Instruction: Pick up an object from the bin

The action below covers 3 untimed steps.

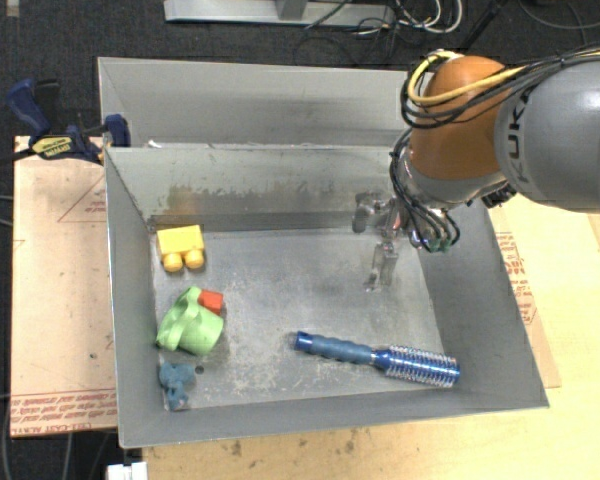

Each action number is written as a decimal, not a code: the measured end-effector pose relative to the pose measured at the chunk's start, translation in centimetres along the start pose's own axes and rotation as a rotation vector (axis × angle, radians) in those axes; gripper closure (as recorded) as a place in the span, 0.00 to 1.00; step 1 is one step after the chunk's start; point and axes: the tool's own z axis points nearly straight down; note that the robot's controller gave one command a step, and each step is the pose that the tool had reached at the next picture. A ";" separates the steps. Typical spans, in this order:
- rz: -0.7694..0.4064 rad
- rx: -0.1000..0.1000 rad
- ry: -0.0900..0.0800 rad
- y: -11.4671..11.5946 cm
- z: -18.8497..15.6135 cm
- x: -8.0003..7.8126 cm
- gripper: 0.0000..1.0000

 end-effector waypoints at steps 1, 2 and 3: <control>-0.093 -0.002 0.009 1.1 6.0 5.1 0.00; -0.079 0.001 -0.027 1.9 7.0 12.4 0.00; -0.391 0.006 -0.043 4.1 6.8 12.9 0.00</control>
Offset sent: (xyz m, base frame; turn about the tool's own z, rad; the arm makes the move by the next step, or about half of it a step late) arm -0.0488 0.0100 -0.0569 -0.0944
